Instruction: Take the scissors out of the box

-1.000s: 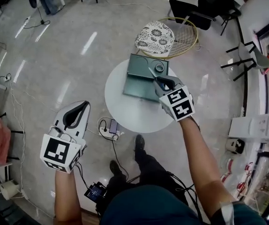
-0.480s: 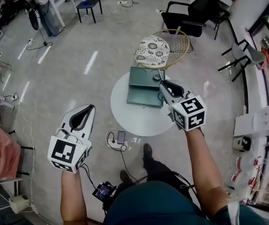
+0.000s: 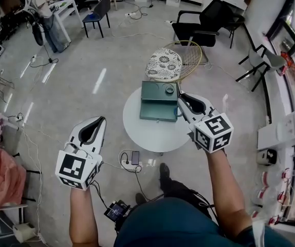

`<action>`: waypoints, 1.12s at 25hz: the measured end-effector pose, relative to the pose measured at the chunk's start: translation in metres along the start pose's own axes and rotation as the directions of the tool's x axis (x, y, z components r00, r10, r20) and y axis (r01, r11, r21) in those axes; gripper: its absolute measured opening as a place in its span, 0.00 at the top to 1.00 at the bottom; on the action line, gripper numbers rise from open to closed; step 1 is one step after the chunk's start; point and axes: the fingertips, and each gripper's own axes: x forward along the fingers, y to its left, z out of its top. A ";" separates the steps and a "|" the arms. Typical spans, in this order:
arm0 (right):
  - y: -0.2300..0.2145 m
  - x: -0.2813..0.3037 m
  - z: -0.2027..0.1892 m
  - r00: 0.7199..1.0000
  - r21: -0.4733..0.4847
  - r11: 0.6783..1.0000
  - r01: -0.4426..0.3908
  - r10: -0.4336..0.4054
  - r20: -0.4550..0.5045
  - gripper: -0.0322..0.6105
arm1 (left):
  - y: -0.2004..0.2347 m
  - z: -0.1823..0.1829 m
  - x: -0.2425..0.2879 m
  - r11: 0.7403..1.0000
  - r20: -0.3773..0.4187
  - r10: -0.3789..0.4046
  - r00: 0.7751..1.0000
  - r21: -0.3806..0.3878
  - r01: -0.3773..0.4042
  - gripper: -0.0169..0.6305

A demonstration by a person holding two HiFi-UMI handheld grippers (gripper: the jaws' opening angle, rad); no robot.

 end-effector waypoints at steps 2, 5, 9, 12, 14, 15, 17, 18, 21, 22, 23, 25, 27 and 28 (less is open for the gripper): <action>0.003 -0.010 0.005 1.000 0.007 1.000 -0.001 0.001 0.014 0.83 | -0.004 0.005 -0.004 1.000 0.007 -0.001 1.000 0.007 0.001 0.94; 0.009 -0.024 0.011 0.999 0.009 1.000 -0.006 0.005 0.031 0.83 | -0.010 0.011 -0.011 1.000 0.018 0.001 1.000 0.015 -0.001 0.94; 0.018 -0.033 0.021 0.998 0.007 1.000 -0.010 0.010 0.056 0.83 | -0.009 0.016 -0.016 1.000 0.033 -0.002 0.999 0.029 0.001 0.94; 0.023 -0.040 0.027 0.997 0.005 1.000 -0.012 0.011 0.071 0.83 | -0.012 0.018 -0.019 0.999 0.039 -0.004 0.999 0.033 0.003 0.94; 0.028 -0.046 0.029 0.997 -0.001 1.000 -0.018 0.018 0.076 0.83 | -0.015 0.017 -0.025 1.000 0.038 0.001 0.999 0.030 -0.002 0.94; 0.031 -0.048 0.031 0.997 -0.005 1.000 -0.020 0.020 0.077 0.83 | -0.016 0.017 -0.028 1.000 0.037 0.003 0.999 0.028 -0.004 0.94; 0.036 -0.052 0.032 0.997 -0.017 1.000 -0.018 0.020 0.078 0.83 | -0.017 0.017 -0.033 1.000 0.039 0.004 0.999 0.028 -0.005 0.95; 0.038 -0.054 0.031 0.997 -0.023 1.000 -0.017 0.018 0.078 0.83 | -0.018 0.016 -0.035 1.000 0.041 0.003 0.999 0.029 -0.005 0.94; 0.044 -0.057 0.023 0.997 -0.031 0.999 -0.018 0.020 0.072 0.83 | -0.021 0.008 -0.042 1.000 0.043 0.008 0.999 0.027 -0.009 0.94; 0.046 -0.058 0.021 0.997 -0.031 0.999 -0.019 0.021 0.071 0.83 | -0.022 0.006 -0.044 1.000 0.044 0.009 0.999 0.026 -0.010 0.95; 0.048 -0.058 0.021 0.997 -0.029 0.999 -0.018 0.020 0.070 0.83 | -0.021 0.006 -0.045 1.000 0.045 0.009 0.999 0.026 -0.010 0.94; 0.049 -0.057 0.024 0.998 -0.027 0.999 -0.017 0.019 0.066 0.83 | -0.017 0.008 -0.047 1.000 0.046 0.008 0.999 0.025 -0.009 0.94; 0.049 -0.056 0.027 0.998 -0.025 1.000 -0.018 0.020 0.060 0.83 | -0.014 0.011 -0.048 1.000 0.046 0.009 0.999 0.022 -0.010 0.94; 0.050 -0.055 0.027 0.998 -0.025 1.000 -0.019 0.021 0.057 0.83 | -0.014 0.011 -0.049 1.000 0.046 0.010 0.999 0.021 -0.011 0.94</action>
